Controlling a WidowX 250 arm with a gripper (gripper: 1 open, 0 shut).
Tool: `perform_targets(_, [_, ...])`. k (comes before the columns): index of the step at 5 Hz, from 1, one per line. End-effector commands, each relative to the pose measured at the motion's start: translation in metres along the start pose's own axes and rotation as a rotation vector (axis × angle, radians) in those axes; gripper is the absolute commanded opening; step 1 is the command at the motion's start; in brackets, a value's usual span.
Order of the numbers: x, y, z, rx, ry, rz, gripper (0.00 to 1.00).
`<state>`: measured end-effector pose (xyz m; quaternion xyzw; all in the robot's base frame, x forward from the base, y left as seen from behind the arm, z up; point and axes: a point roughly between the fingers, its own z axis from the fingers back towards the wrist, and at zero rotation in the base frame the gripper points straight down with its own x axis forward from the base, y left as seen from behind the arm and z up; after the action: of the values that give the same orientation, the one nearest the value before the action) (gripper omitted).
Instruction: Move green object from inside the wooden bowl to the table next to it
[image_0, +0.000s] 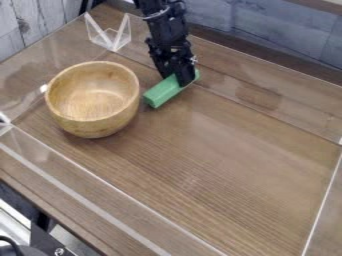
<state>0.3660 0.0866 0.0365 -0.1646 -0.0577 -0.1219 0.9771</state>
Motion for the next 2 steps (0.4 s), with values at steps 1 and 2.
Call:
perform_targets(1, [0.0125,0.0056,0.0245,0.048,-0.073,0.001,0.0])
perform_targets(2, [0.0132,-0.0017,0.0151,0.063,-0.098,0.07,0.0])
